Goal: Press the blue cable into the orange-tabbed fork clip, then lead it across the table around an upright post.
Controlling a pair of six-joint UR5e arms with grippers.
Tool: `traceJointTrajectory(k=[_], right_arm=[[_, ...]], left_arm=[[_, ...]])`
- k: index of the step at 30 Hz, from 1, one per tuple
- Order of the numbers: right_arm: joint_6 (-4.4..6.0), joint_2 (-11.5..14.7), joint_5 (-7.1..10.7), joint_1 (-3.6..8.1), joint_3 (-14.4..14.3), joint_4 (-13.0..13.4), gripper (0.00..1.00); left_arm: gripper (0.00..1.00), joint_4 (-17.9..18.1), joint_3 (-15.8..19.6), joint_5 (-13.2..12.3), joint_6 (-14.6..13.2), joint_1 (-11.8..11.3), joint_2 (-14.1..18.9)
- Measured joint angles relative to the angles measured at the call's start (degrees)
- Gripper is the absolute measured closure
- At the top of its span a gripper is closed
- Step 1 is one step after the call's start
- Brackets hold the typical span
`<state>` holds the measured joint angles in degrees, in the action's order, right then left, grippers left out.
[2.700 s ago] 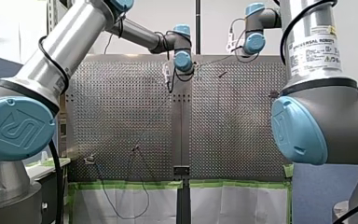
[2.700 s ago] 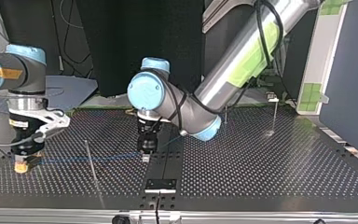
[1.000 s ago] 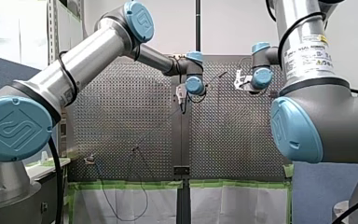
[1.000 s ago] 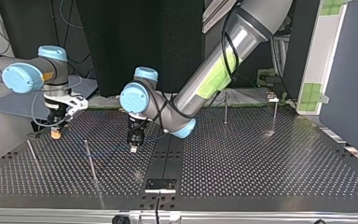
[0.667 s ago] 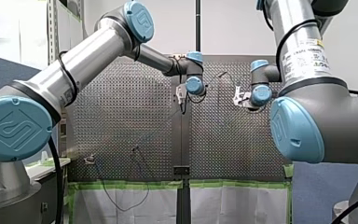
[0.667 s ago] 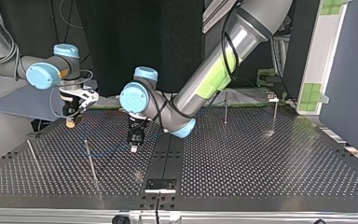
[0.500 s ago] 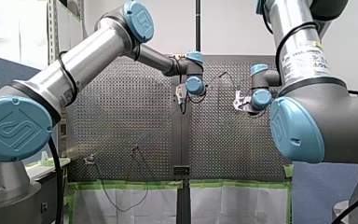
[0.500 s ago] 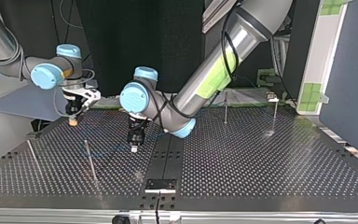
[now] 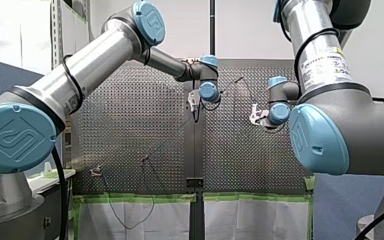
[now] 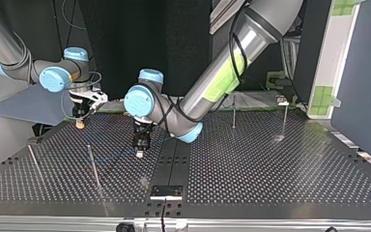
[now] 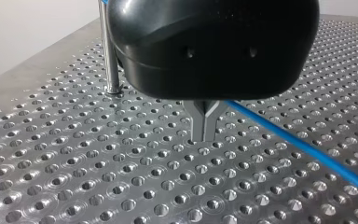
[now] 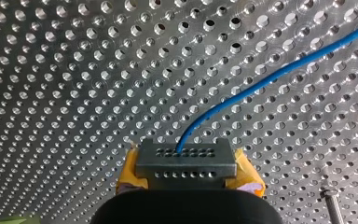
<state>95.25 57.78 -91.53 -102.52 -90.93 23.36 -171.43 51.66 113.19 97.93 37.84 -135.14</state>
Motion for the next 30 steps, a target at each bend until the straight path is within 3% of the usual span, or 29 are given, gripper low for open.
traceJointTrajectory(k=[12,14,15,16,17,22,27,29,30], right_arm=[[-0.13,-1.9,0.06,0.22,0.0,0.7,1.00],[-0.13,-2.1,0.07,0.20,0.0,0.8,1.00],[-0.13,-2.1,0.06,0.20,0.0,0.8,1.00],[-0.13,-2.1,0.04,0.22,0.0,0.8,1.00],[-0.13,-2.2,0.04,0.23,0.0,0.8,1.00],[-0.29,-2.2,-0.04,0.29,0.0,0.9,1.00],[-0.67,-2.3,-0.24,0.35,0.0,1.1,1.00],[-0.80,-2.4,-0.38,0.40,0.0,1.4,1.00],[-0.85,-2.4,-0.42,0.42,0.0,1.6,1.00]], left_arm=[[1.00,-0.1,0.0,0.0,-0.3,0.1,0.0],[0.59,-0.2,0.0,-0.1,-0.6,0.1,0.0],[0.59,-0.2,0.0,0.0,-0.8,0.1,0.0],[0.43,-0.3,0.0,0.1,-1.1,0.1,0.0],[0.37,-0.5,0.0,0.5,-1.7,0.1,0.0],[0.45,-1.4,0.0,2.8,-3.0,0.4,0.0],[0.42,-1.4,0.0,3.1,-3.1,0.6,0.0],[0.10,-1.4,0.0,2.1,-3.0,0.6,0.0],[0.10,-1.4,0.0,1.7,-2.9,0.5,0.0]])
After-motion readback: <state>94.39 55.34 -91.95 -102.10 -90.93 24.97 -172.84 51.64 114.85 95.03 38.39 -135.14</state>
